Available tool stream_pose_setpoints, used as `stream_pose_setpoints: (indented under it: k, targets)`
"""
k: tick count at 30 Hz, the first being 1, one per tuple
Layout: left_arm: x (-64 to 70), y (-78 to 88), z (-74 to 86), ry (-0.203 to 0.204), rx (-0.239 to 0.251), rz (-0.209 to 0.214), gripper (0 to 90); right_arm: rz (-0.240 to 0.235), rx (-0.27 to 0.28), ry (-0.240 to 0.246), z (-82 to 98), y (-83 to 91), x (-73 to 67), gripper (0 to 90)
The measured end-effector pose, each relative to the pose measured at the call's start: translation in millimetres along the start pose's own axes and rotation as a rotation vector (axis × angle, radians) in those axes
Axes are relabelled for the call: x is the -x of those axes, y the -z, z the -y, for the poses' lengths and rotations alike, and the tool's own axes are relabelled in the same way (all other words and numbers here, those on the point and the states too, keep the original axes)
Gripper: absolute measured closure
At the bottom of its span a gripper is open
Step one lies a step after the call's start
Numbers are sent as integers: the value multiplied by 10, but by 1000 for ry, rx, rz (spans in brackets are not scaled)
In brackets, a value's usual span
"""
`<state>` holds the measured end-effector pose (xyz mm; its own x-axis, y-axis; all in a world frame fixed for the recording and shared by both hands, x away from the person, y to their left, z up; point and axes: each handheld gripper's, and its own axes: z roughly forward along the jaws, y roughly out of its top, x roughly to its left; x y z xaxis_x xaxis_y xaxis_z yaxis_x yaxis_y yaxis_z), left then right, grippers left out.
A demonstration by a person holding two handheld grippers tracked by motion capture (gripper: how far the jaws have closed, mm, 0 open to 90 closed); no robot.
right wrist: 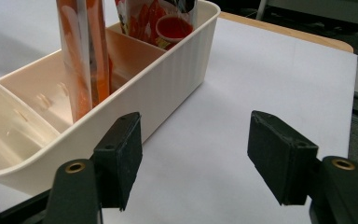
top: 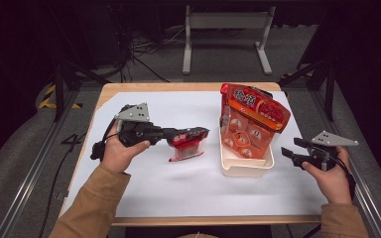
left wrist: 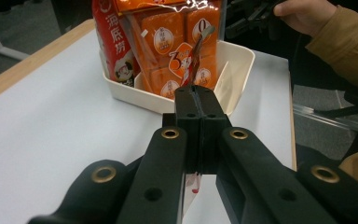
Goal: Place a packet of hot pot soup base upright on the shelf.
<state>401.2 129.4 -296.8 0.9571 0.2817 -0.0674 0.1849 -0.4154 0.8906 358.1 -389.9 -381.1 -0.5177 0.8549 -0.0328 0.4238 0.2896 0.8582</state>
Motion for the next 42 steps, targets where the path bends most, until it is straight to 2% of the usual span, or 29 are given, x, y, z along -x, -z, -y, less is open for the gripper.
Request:
stream_pose_setpoints:
  k: [4,8,17,20,27,42]
  targets:
    - [13,15,-72,-7,3,10,900,0,-3,1,10,-8,4,347]
    - [19,29,-148,-25,14,41,900,1,-13,0,28,-35,8,322]
    - [45,15,-336,-76,20,66,900,1,-23,1,45,-57,12,322]
    - [41,-7,-372,-81,28,75,900,-1,-26,2,50,-60,10,322]
    - [45,-127,-499,-110,30,97,900,3,-28,5,60,-47,-12,321]
    - [86,-431,-704,-125,49,129,900,9,-20,20,61,-8,-34,311]
